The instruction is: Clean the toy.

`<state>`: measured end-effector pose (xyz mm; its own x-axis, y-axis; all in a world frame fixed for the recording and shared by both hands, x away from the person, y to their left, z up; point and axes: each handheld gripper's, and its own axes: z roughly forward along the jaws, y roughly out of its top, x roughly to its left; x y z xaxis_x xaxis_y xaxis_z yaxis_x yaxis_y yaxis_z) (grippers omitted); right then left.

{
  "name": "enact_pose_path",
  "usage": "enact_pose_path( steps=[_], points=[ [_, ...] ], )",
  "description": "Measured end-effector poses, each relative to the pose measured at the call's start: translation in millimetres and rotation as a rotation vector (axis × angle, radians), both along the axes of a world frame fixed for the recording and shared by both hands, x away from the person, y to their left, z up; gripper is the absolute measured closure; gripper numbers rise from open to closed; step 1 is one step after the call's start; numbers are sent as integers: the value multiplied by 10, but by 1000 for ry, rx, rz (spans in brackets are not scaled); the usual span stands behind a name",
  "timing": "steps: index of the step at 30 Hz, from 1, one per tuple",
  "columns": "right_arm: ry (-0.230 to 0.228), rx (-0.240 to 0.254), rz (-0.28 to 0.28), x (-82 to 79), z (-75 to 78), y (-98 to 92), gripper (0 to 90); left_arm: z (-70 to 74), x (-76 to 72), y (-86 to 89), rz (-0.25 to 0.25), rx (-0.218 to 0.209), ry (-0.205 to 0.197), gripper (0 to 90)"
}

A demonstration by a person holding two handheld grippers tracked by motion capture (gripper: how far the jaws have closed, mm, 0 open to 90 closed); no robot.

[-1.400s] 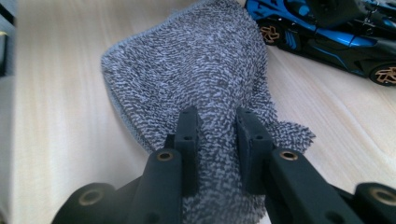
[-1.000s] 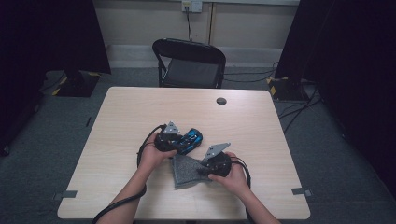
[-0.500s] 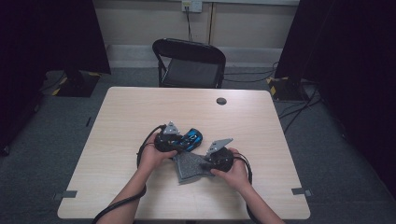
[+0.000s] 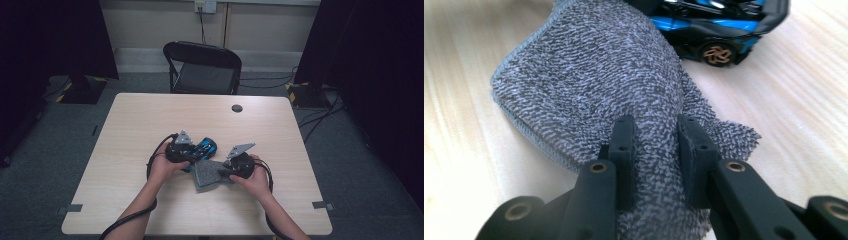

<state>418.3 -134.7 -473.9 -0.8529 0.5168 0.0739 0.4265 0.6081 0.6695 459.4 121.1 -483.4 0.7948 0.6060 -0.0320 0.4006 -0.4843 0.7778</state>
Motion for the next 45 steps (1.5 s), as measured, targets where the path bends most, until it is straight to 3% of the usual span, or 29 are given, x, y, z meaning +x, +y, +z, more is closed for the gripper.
enact_pose_path(
  steps=[22, 39, 45],
  points=[
    [-26, 7, -71, 219, 31, -123, 728, -2, -2, 7, -2, -1, -1, 487],
    [-25, 24, -195, 343, 13, -421, 732, 7, 6, -2, -4, 5, 4, 487],
    [-43, -1, -217, 355, -6, -461, 734, 4, -1, 0, -3, 2, 5, 487]
  ],
)
